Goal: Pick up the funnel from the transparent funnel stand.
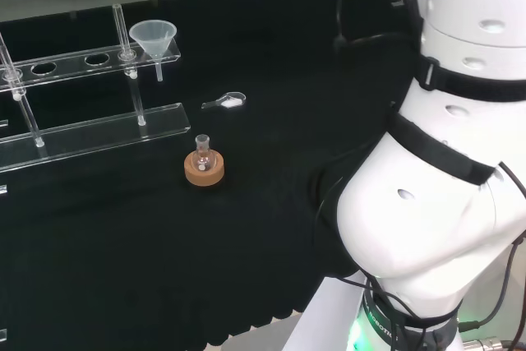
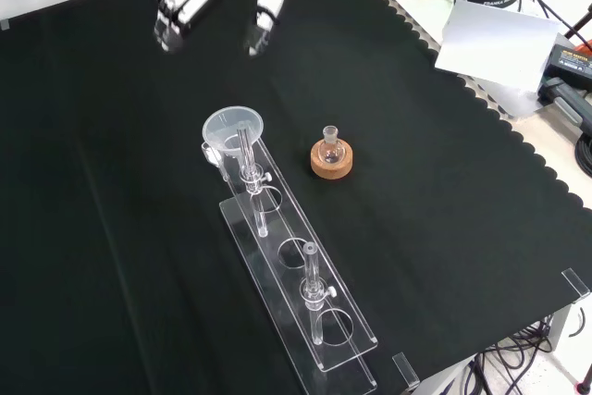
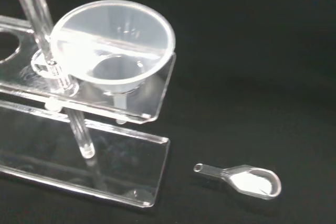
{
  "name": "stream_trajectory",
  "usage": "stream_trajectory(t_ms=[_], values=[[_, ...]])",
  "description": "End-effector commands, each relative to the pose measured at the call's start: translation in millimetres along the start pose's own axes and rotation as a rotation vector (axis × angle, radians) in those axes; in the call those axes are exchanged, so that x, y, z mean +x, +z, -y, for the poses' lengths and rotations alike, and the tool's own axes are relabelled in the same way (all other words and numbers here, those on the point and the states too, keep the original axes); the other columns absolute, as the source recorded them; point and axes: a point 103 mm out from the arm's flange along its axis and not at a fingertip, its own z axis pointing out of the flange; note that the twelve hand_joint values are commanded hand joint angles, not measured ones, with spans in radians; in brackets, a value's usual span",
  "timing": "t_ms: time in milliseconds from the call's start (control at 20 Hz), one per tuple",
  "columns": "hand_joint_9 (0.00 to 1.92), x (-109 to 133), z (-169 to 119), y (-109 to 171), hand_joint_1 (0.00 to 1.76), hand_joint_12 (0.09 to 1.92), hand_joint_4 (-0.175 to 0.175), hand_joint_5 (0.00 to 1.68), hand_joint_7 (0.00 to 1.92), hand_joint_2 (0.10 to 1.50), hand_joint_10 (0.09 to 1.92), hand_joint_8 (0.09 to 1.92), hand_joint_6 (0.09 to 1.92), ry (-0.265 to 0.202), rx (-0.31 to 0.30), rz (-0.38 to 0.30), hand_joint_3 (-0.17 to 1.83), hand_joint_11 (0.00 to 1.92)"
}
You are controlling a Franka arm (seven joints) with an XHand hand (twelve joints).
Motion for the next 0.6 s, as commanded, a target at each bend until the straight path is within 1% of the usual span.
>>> stream_trajectory(t_ms=[50,150,350,450,600], values=[[0.12,27.0,-20.0,18.6,0.52,1.47,0.006,0.26,0.00,1.05,0.74,0.51,0.09,-0.022,0.093,0.005,-0.16,0.06],[0.08,25.0,-24.9,23.5,0.56,1.49,0.011,0.25,0.00,1.03,0.78,0.48,0.09,-0.016,0.150,0.006,-0.17,0.06],[0.02,23.0,-34.3,32.2,0.63,1.52,0.017,0.22,0.00,0.97,0.83,0.39,0.09,-0.020,0.181,0.002,-0.17,0.07],[0.01,23.7,-37.4,35.1,0.65,1.53,0.019,0.21,0.00,0.95,0.84,0.37,0.09,-0.018,0.205,0.008,-0.17,0.08],[0.00,26.6,-40.9,40.4,0.67,1.53,0.020,0.21,0.00,0.94,0.84,0.32,0.09,-0.020,0.222,0.018,-0.17,0.09]])
